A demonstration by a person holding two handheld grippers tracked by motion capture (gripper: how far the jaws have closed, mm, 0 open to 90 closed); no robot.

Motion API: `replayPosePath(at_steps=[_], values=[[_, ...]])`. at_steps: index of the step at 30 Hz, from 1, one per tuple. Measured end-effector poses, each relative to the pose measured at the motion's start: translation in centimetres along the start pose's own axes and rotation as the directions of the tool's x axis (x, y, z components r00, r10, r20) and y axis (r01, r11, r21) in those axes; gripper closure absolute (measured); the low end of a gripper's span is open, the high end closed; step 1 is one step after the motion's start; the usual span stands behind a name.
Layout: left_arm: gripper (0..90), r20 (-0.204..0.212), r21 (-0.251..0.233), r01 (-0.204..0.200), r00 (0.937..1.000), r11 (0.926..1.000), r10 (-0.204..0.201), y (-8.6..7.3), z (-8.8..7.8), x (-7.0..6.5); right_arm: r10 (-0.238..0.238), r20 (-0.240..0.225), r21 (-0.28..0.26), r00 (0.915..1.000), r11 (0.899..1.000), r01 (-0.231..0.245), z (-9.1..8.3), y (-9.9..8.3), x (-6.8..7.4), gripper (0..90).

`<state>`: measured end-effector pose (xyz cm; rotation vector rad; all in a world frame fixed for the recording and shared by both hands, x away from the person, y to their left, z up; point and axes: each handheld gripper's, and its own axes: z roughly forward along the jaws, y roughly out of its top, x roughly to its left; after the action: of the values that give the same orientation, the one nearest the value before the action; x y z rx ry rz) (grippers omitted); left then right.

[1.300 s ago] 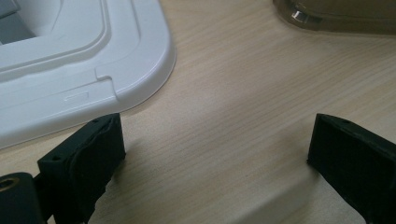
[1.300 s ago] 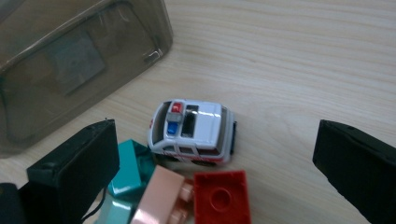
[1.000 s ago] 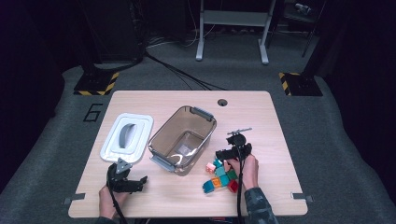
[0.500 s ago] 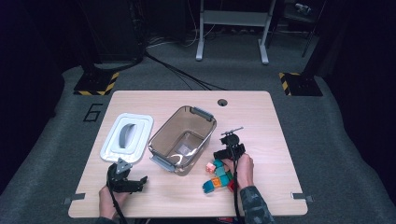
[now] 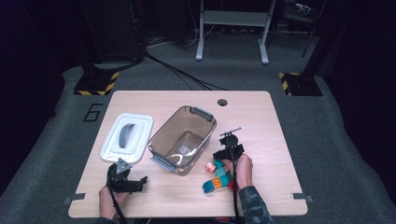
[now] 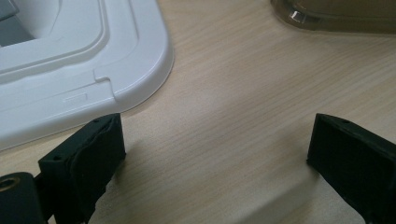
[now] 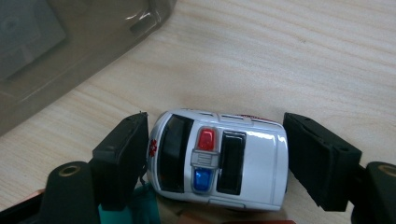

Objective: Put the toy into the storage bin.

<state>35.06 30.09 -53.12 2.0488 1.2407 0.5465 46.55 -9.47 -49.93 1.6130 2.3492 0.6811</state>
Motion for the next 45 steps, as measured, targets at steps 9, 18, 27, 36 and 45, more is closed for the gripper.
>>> replayPosePath(at_steps=[9, 18, 27, 36, 45], values=[[3.8, 0.001, -0.001, 0.001, 1.0, 1.0, -0.001, 0.0, 0.0, 0.0, -0.021, -0.005, -0.029, 0.9998, 0.999, 0.021, -0.2, 0.0, -0.3, 24.5], [3.9, 0.001, 0.0, -0.002, 1.0, 1.0, 0.002, 0.0, 0.0, 0.0, -0.009, -0.042, -0.084, 0.9991, 0.996, 0.006, -1.5, 0.0, -1.1, 24.6], [3.9, 0.001, 0.0, -0.001, 1.0, 1.0, 0.001, 0.0, 0.0, 0.0, -0.022, -0.062, -0.129, 0.9978, 0.992, 0.013, -3.2, 0.4, -1.9, 26.3], [3.9, -0.003, 0.0, -0.003, 1.0, 1.0, 0.003, 0.0, 0.0, 0.0, -0.026, -0.068, -0.136, 0.9974, 0.991, 0.017, -4.1, 0.7, -2.4, 26.4], [4.0, -0.006, 0.003, -0.011, 0.9999, 0.9999, 0.011, 0.0, 0.0, 0.0, -0.04, -0.079, -0.17, 0.9961, 0.985, 0.026, -5.6, 1.3, -2.8, 26.5]])
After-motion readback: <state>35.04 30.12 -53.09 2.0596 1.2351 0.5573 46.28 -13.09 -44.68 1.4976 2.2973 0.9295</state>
